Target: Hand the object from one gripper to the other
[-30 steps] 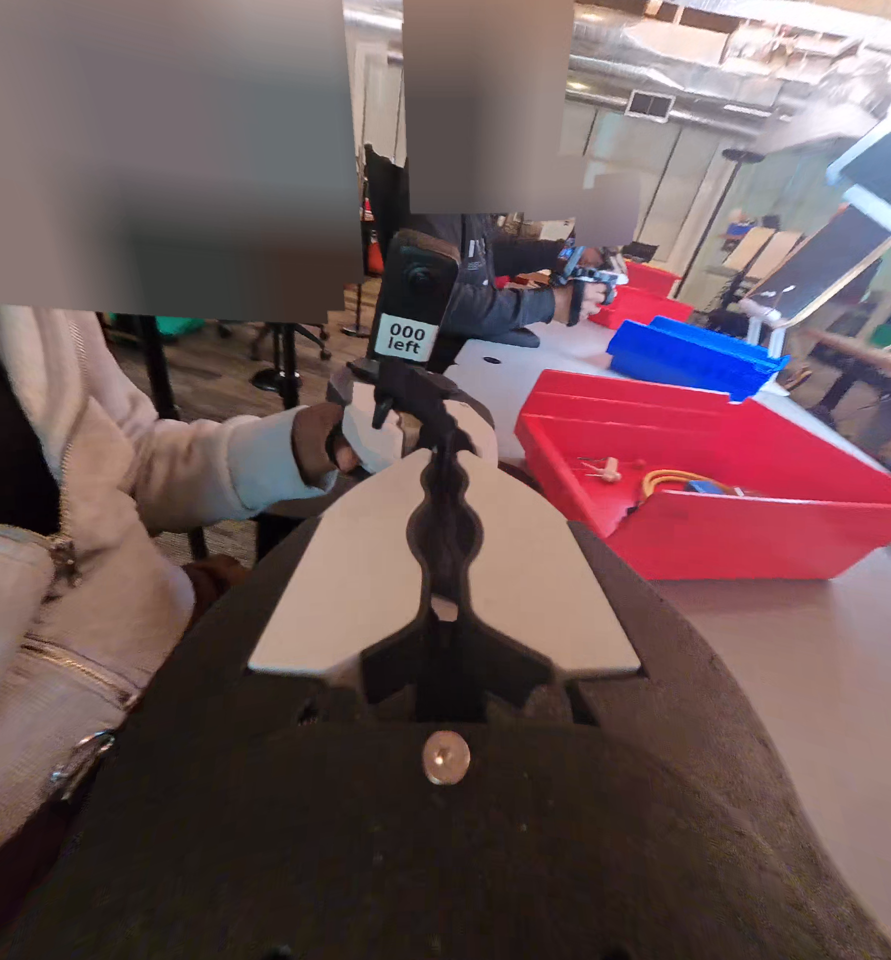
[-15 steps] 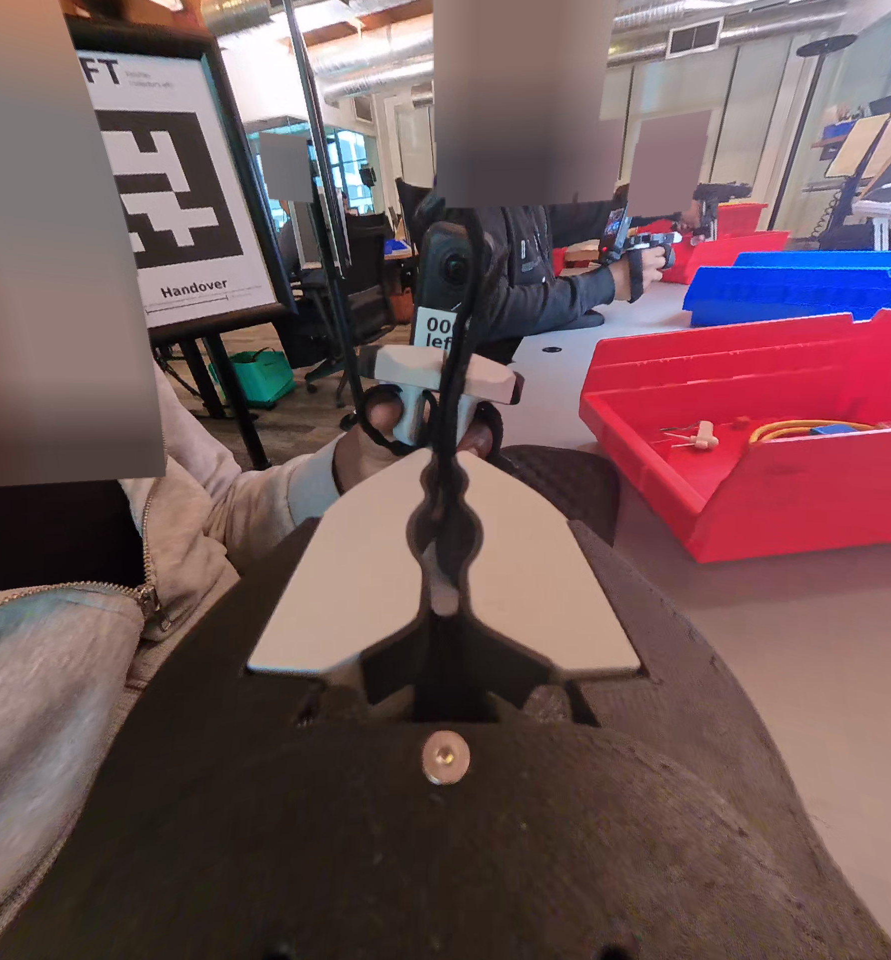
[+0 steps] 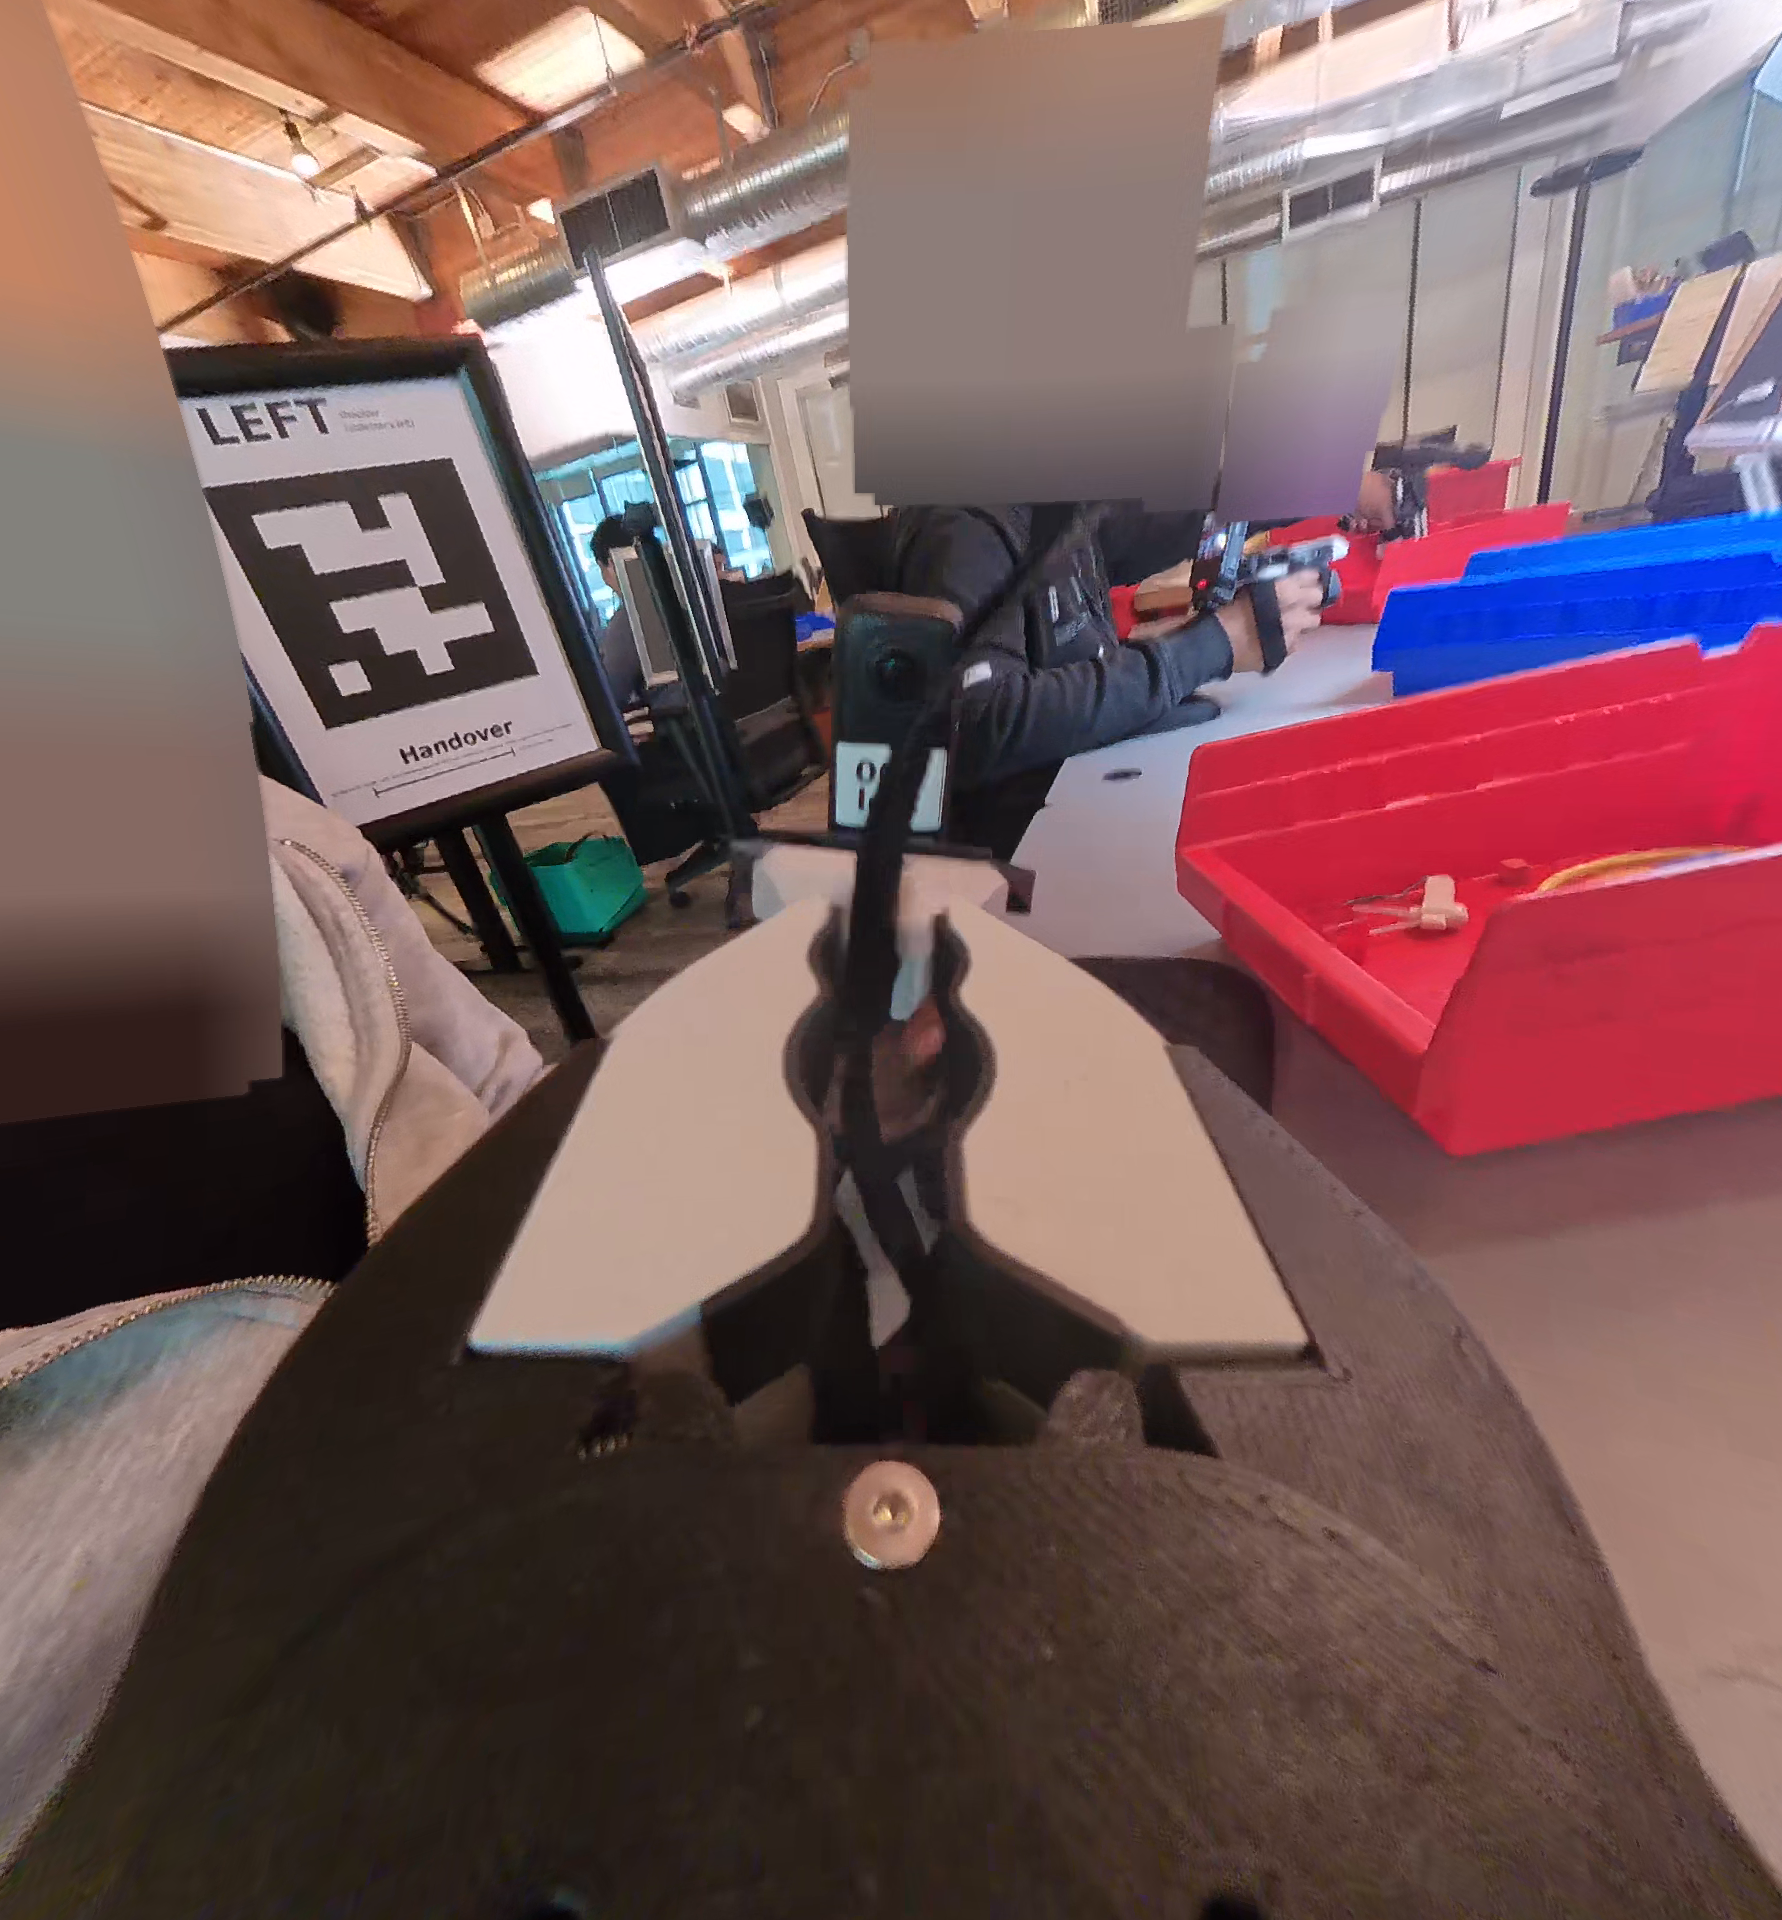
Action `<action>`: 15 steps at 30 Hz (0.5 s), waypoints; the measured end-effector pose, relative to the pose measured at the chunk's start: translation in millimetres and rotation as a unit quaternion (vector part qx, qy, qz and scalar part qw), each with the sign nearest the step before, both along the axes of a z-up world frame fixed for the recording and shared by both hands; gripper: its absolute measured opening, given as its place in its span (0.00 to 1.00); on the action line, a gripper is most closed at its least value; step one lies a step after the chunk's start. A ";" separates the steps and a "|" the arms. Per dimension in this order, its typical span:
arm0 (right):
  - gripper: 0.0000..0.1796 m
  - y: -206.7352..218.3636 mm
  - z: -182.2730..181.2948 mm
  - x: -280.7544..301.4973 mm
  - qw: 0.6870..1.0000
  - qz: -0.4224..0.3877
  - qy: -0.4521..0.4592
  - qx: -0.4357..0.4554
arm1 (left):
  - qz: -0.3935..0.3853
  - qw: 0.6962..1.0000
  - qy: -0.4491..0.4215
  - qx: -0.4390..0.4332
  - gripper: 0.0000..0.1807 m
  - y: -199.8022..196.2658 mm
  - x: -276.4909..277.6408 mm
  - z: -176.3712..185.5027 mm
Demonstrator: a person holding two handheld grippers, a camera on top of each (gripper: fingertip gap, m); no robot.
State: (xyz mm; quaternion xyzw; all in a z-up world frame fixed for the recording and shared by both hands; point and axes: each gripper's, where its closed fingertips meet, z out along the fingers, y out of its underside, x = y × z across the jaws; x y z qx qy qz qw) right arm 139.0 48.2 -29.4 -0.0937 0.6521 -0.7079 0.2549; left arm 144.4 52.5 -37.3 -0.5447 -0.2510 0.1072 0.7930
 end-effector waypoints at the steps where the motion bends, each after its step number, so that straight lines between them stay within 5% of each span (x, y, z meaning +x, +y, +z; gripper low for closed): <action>1: 0.13 -1.3 -4.8 1.0 1.000 0.006 0.000 0.015 | -0.001 1.000 0.001 0.007 0.02 -1.6 0.7 3.1; 10: 0.03 -3.2 -13.3 8.5 0.999 0.026 0.007 0.041 | 0.002 1.000 -0.014 -0.008 0.11 -2.0 1.3 -5.0; 15: 0.03 -1.8 -5.5 4.7 0.999 0.022 -0.018 0.025 | 0.001 1.000 -0.005 -0.018 0.02 2.5 1.0 -9.0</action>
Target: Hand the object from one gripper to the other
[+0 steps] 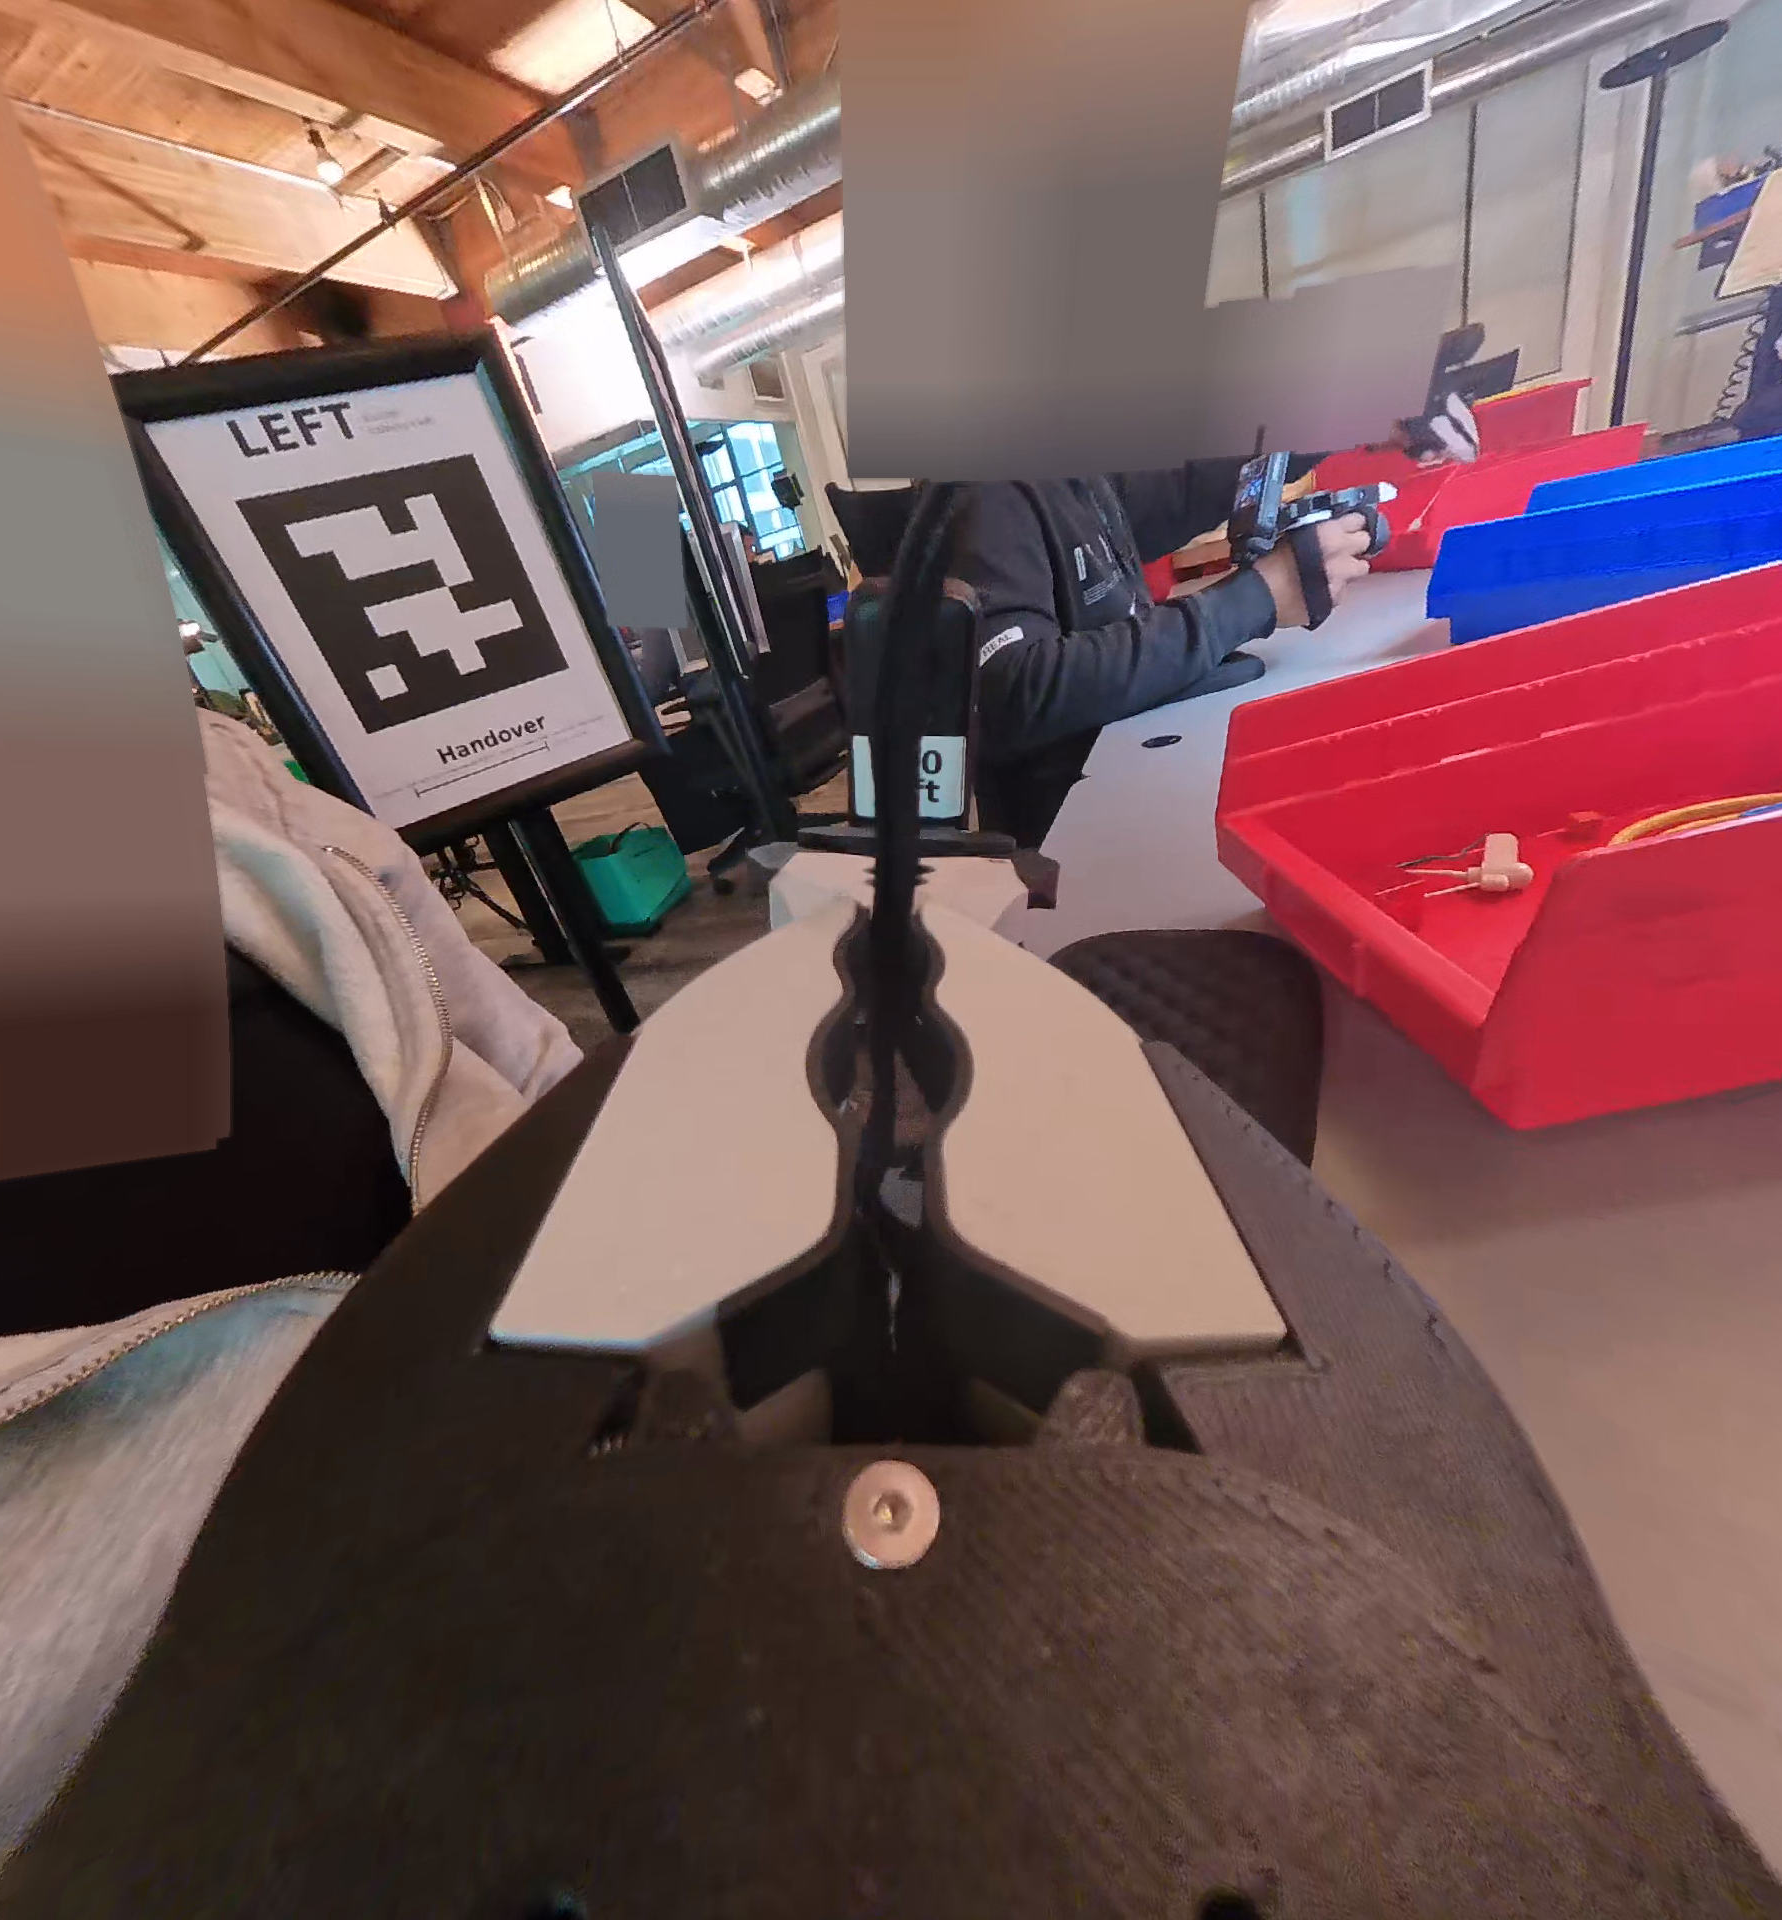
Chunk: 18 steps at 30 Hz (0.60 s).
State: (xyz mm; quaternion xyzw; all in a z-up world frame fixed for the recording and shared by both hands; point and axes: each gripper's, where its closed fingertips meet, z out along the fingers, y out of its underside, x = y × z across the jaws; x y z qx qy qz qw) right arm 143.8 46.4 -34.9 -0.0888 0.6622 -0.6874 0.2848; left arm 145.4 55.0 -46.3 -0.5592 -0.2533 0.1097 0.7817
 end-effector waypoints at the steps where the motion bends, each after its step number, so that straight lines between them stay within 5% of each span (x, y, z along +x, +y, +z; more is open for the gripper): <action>1: 0.04 -0.3 0.8 -0.7 1.000 -0.002 -0.003 -0.003 | 0.000 1.000 -0.001 0.004 0.02 -0.8 -0.1 1.6; 5: 0.14 -2.7 -11.2 2.4 0.999 0.017 -0.006 0.032 | 0.005 0.999 0.004 0.045 0.02 -9.6 0.4 14.3; 8: 0.03 -3.8 -18.9 10.7 0.998 0.034 0.013 0.044 | 0.006 0.999 0.001 0.050 0.02 -11.2 0.5 14.5; 14: 0.02 -1.4 -11.6 8.3 0.999 0.024 0.017 0.028 | -0.016 1.000 -0.026 -0.003 0.15 -1.1 2.4 -6.8; 18: 0.03 -1.8 -9.6 6.4 0.999 0.017 0.014 0.024 | -0.019 1.000 -0.014 -0.003 0.03 3.1 2.8 -7.4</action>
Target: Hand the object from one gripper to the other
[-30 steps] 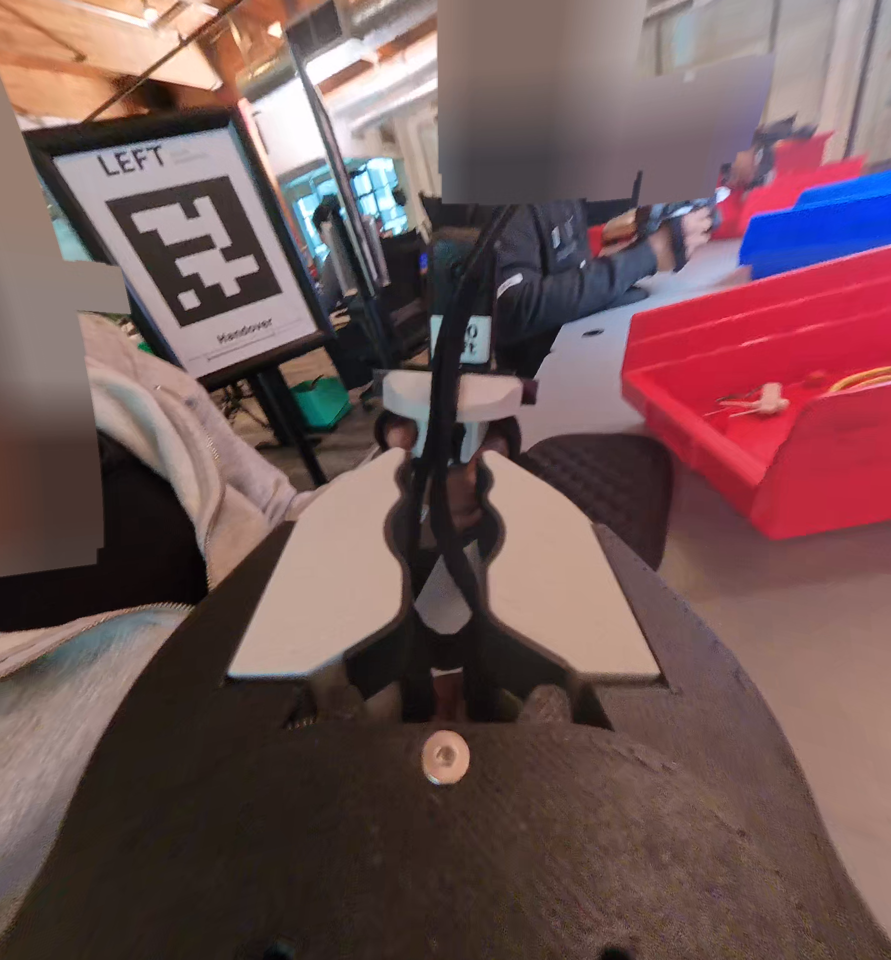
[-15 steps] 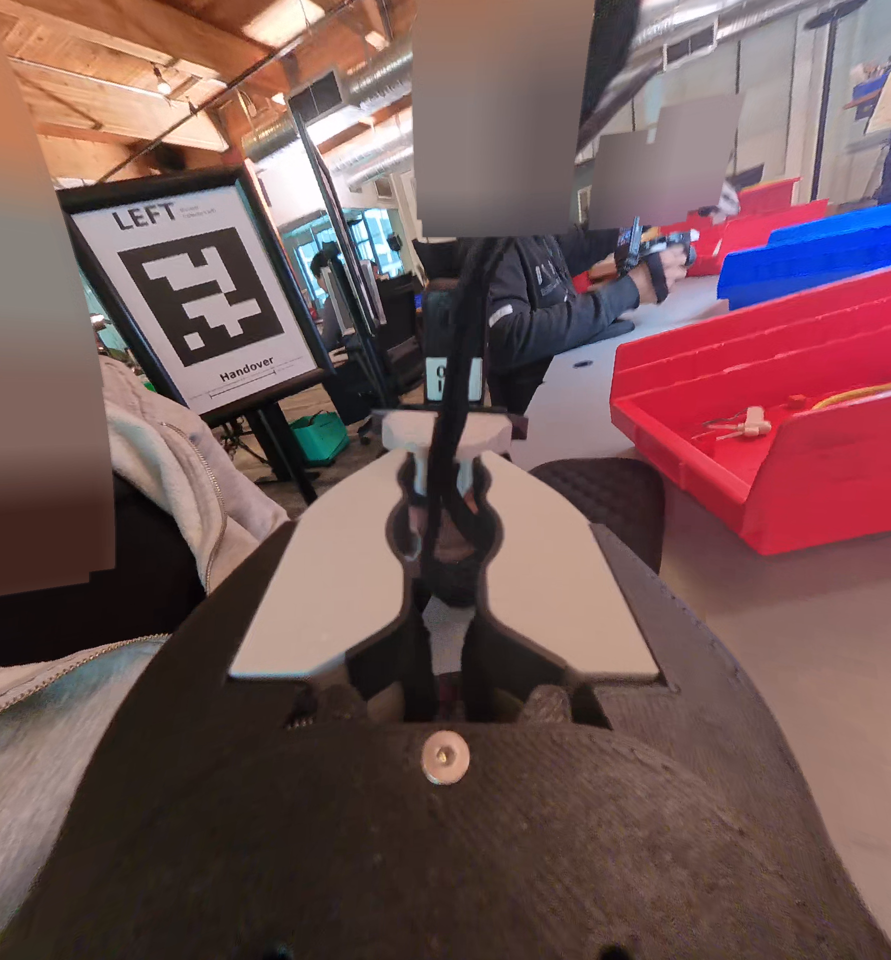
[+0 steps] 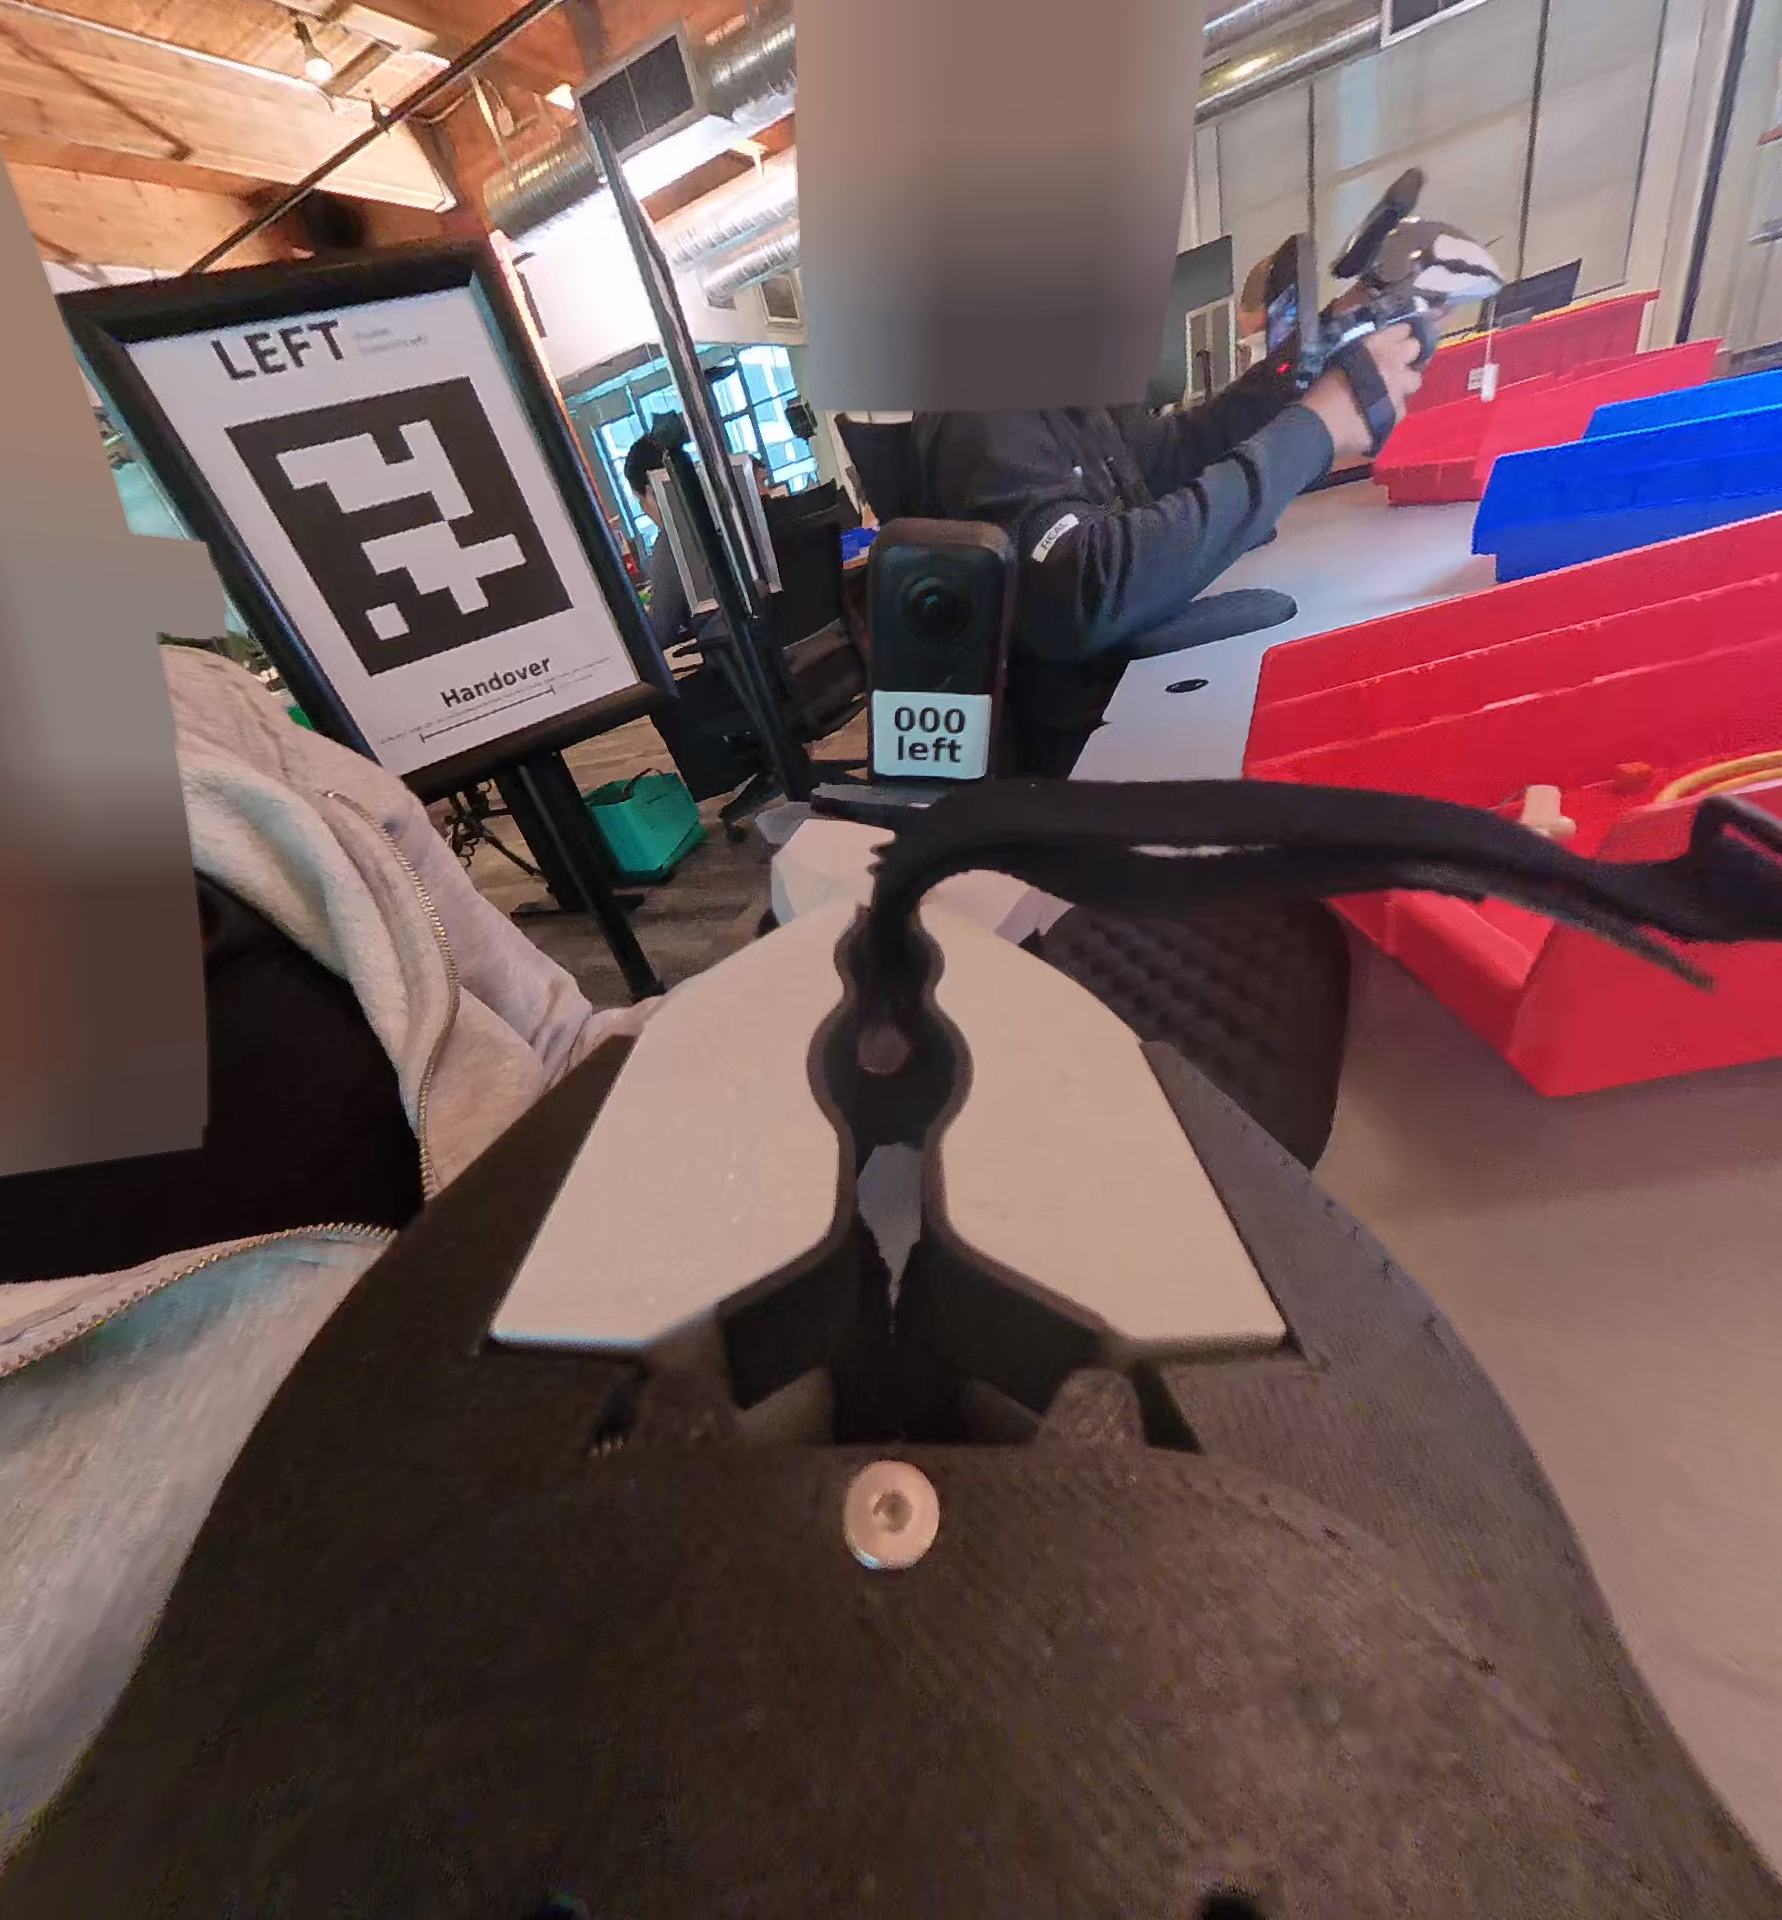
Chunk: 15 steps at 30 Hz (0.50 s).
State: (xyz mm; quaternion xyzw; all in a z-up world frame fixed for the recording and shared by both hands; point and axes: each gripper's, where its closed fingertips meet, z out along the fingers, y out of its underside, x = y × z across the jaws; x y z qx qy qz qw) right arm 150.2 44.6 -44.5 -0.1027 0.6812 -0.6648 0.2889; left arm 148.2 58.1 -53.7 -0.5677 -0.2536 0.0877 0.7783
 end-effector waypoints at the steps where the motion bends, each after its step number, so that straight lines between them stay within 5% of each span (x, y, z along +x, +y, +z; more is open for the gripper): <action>1: 0.04 -0.6 0.9 -1.8 1.000 -0.005 -0.004 -0.002 | 0.001 1.000 0.000 0.007 0.03 -1.3 -0.5 1.9; 8: 0.16 -5.5 -14.0 7.5 0.999 0.026 -0.022 0.039 | 0.016 0.999 0.008 0.048 0.03 -11.3 -2.5 16.1; 11: 0.04 -6.7 -18.8 11.9 0.999 0.027 0.002 0.040 | 0.013 0.999 0.007 0.052 0.03 -9.8 -2.3 16.0; 15: 0.03 -5.0 -10.1 1.8 1.000 0.004 -0.006 0.023 | 0.018 1.000 -0.005 0.019 0.14 -10.4 -3.2 5.2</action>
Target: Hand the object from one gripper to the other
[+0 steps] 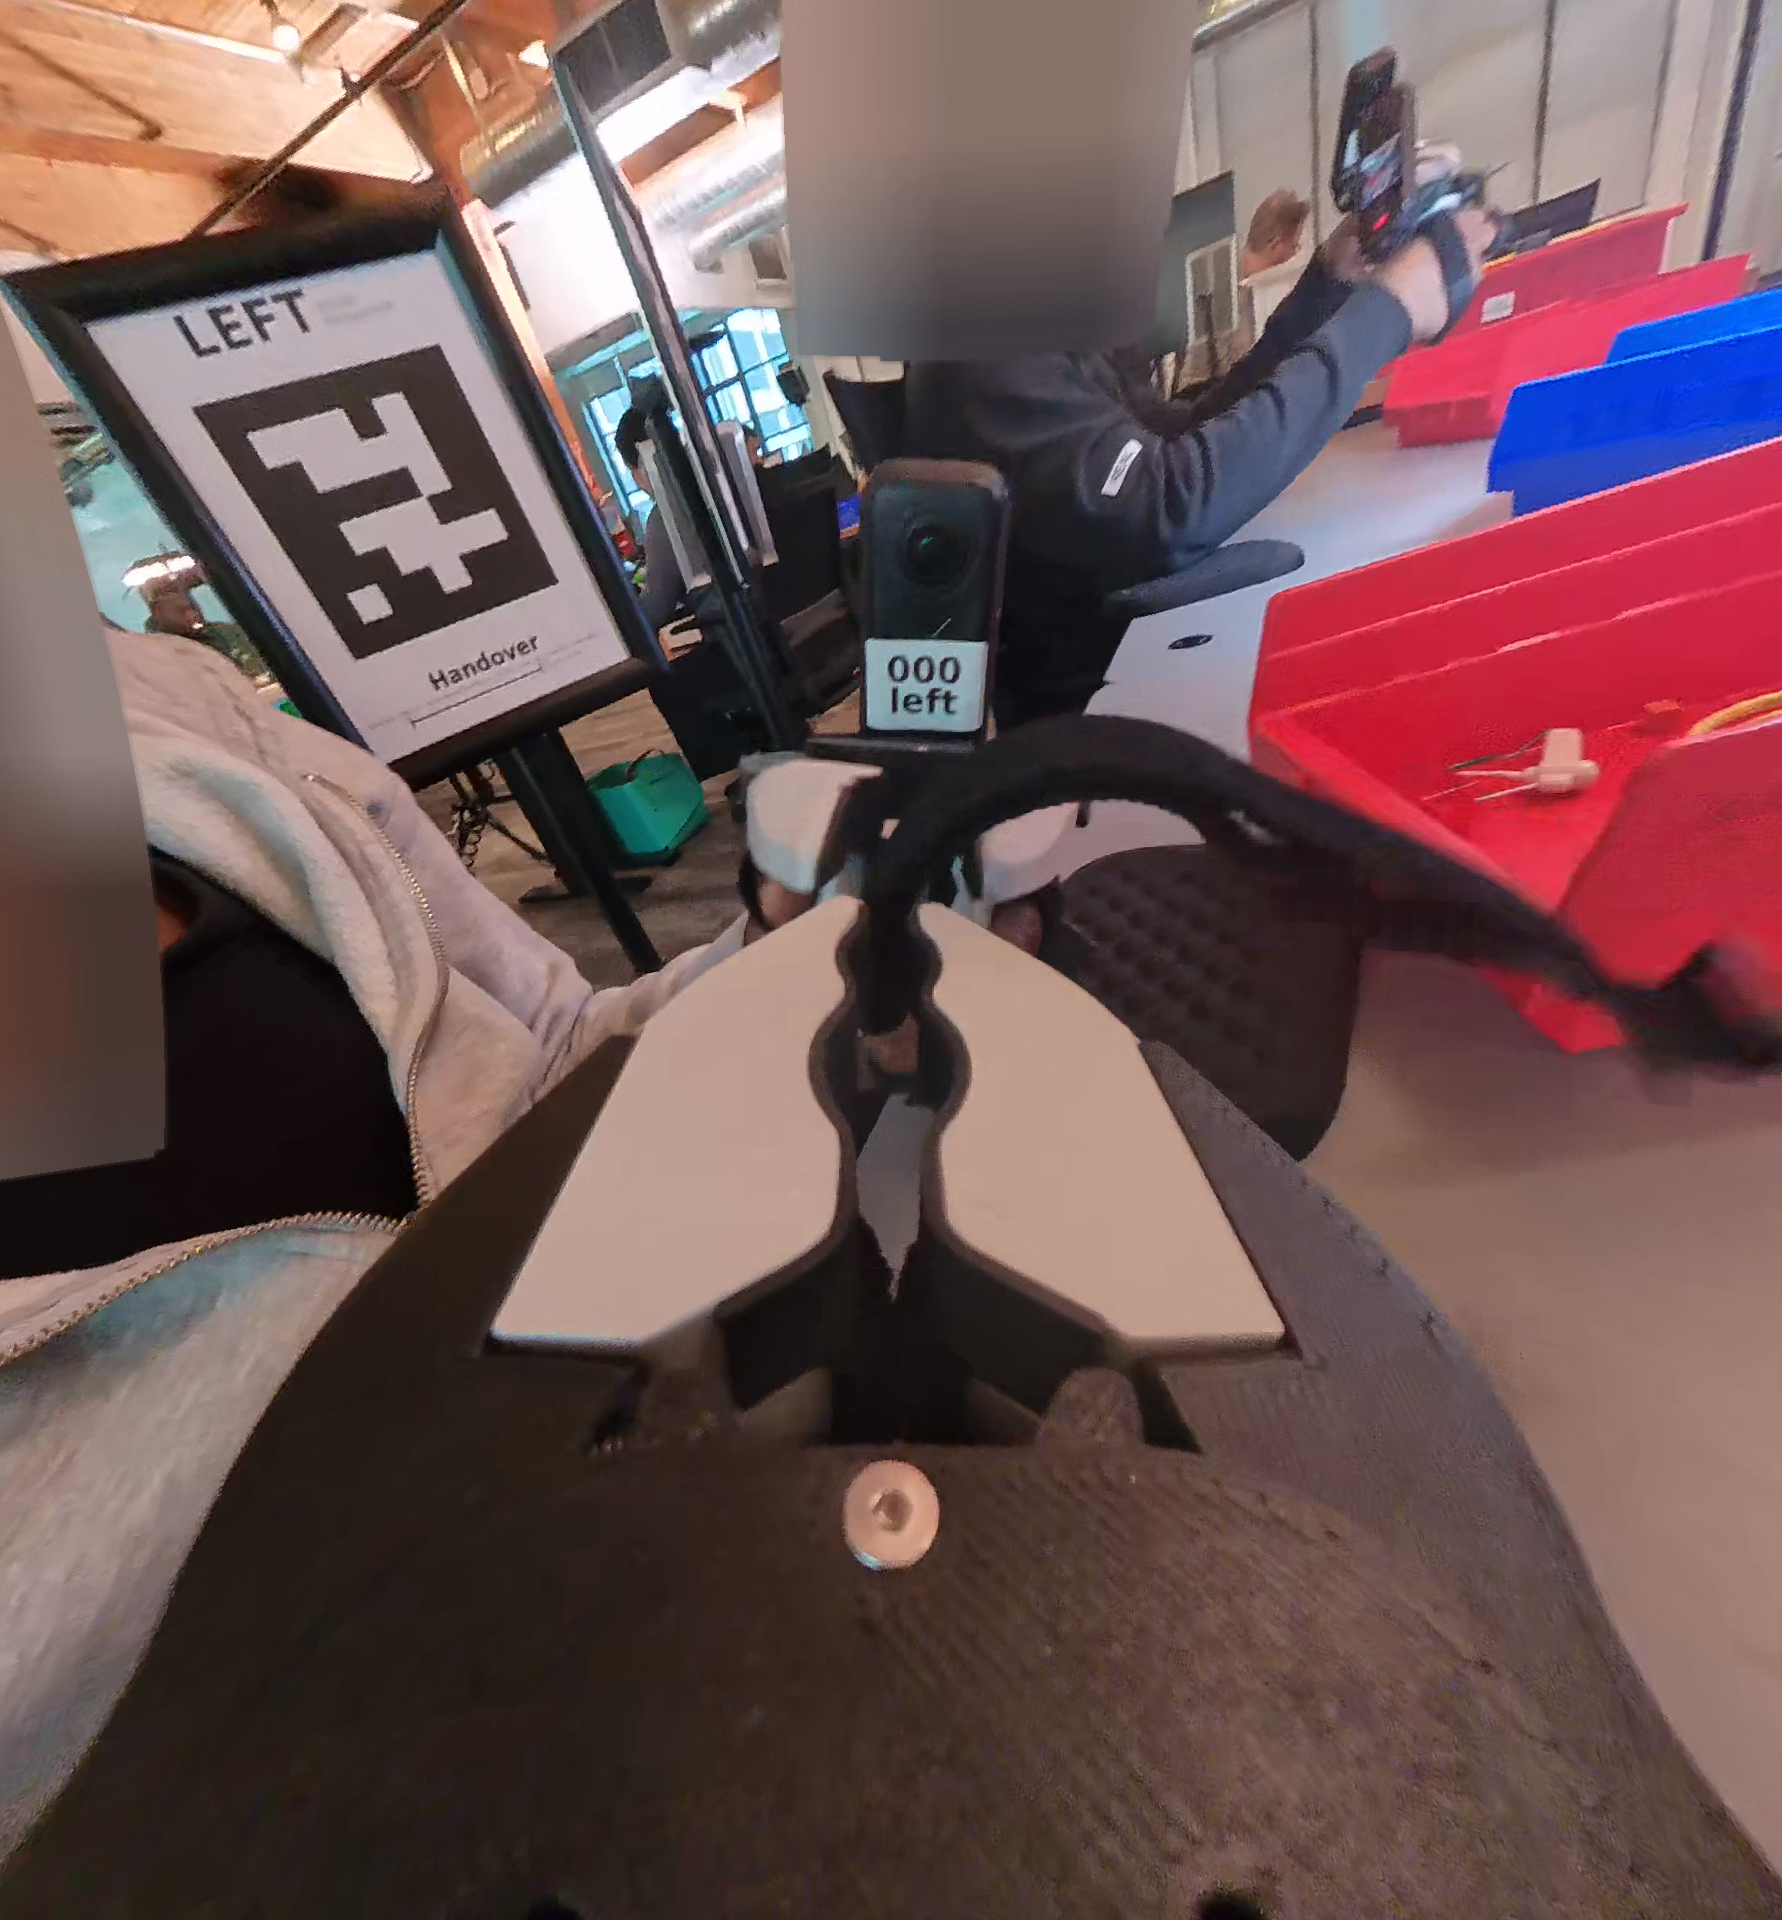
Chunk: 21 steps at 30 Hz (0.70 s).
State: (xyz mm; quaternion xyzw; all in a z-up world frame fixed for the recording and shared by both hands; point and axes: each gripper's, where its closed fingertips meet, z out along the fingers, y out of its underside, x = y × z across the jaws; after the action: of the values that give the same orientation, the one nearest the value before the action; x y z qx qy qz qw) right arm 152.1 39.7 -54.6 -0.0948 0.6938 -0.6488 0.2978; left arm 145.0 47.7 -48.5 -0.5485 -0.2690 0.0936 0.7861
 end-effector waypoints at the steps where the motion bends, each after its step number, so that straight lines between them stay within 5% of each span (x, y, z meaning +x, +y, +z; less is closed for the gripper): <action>1: 0.03 0.4 1.5 -3.2 1.000 -0.007 0.000 -0.003 | -0.009 1.000 -0.002 -0.009 0.15 2.1 2.3 -3.1; 7: 0.04 1.3 8.0 -4.0 1.000 -0.012 -0.008 -0.019 | -0.002 1.000 0.006 -0.006 0.03 2.5 2.3 -2.7; 10: 0.15 -0.6 2.8 -3.0 1.000 -0.005 -0.017 -0.002 | 0.015 1.000 0.014 0.015 0.03 -3.3 -0.7 3.8; 14: 0.04 -2.1 1.1 -0.7 1.000 -0.009 0.000 -0.008 | 0.013 1.000 0.010 0.003 0.04 -0.7 0.0 1.8; 21: 0.04 14.0 35.5 -27.2 0.993 -0.087 0.043 -0.061 | 0.087 0.995 0.034 -0.018 0.31 -15.8 -6.8 -3.5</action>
State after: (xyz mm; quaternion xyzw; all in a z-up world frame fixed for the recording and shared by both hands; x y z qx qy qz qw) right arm 124.8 53.7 -19.2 -0.0792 0.6709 -0.7085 0.2038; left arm 138.2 31.9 -52.1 -0.5337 -0.2877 0.1852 0.7734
